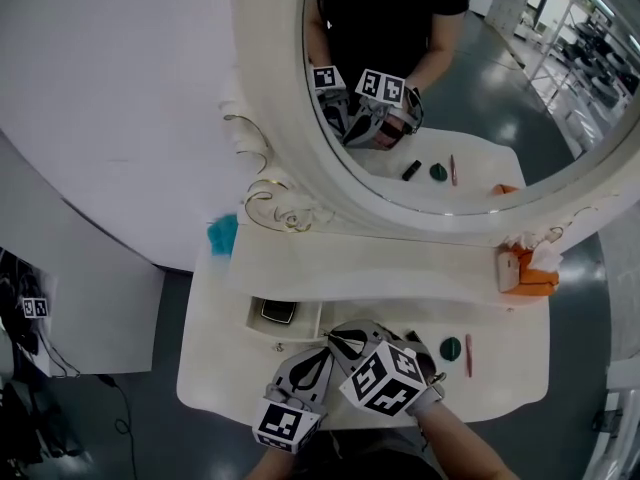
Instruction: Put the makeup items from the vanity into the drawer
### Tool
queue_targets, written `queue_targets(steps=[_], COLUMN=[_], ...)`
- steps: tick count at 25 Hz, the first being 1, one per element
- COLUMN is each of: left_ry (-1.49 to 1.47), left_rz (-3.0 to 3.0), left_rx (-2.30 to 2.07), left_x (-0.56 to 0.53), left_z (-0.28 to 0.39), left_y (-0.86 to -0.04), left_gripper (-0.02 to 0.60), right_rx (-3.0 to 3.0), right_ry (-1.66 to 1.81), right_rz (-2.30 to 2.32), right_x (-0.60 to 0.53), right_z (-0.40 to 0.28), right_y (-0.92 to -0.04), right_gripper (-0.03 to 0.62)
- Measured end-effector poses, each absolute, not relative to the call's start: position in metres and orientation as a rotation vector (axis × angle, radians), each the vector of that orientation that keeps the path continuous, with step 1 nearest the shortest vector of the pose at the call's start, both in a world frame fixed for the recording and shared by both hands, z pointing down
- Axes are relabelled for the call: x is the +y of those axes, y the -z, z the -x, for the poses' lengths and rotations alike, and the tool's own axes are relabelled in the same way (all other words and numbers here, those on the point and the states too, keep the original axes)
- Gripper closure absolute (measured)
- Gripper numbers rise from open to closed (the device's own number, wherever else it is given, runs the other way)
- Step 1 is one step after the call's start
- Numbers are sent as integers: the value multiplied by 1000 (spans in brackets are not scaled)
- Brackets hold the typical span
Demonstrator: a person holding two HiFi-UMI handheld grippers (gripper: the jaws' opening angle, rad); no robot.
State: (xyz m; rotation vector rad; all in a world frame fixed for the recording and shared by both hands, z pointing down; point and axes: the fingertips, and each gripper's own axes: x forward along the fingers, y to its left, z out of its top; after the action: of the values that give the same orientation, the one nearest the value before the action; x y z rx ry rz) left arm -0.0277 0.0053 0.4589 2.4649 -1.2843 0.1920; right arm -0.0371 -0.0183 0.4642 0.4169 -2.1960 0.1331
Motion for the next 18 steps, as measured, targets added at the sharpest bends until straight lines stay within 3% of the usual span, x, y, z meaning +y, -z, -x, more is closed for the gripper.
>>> queue_targets(steps=[18], left_ry=[-158], left_rz=[-2364], left_rx=[-1468], left_x=[12], left_z=[107], left_y=[-453], left_gripper=[569], right_rx=[-2223], right_ry=[-66], right_rz=[-292], right_x=[-16], right_z=[118], right_y=[-458], right_gripper=[556])
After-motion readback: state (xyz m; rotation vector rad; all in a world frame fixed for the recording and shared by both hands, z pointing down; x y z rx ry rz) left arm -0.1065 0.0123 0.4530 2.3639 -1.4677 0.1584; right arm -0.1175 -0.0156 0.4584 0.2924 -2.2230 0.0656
